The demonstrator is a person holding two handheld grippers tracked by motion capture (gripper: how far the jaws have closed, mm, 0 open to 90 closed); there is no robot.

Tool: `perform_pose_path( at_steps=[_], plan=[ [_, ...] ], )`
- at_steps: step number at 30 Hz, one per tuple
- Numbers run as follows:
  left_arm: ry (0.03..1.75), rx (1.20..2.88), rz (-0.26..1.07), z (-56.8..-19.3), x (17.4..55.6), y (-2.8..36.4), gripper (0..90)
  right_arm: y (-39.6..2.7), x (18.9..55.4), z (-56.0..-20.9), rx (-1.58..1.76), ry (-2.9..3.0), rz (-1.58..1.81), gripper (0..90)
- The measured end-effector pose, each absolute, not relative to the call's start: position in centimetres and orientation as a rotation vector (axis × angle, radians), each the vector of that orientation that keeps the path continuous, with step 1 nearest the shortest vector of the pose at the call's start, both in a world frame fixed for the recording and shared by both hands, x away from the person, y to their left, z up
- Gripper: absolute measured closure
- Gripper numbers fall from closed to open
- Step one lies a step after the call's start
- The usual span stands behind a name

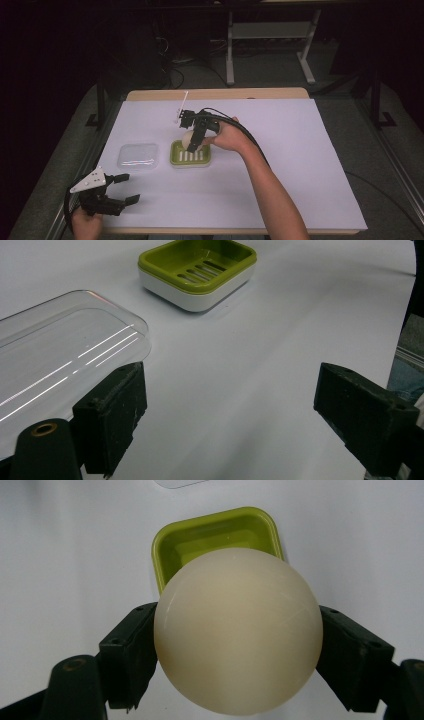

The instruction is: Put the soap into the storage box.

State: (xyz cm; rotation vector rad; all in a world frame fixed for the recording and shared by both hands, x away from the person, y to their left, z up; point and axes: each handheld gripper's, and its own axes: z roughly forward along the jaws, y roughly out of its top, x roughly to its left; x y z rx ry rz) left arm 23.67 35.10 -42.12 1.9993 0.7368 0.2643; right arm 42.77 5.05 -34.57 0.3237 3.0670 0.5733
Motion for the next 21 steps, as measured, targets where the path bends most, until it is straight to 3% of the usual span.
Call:
perform_pose_path(
  at_steps=[21],
  plan=[
    [0.738, 1.997, 0.26, -42.2, 23.7, 35.1, 12.9, 6.1, 43.1, -35.9, 0.311, 3.086, 0.561, 22.8]
  ],
)
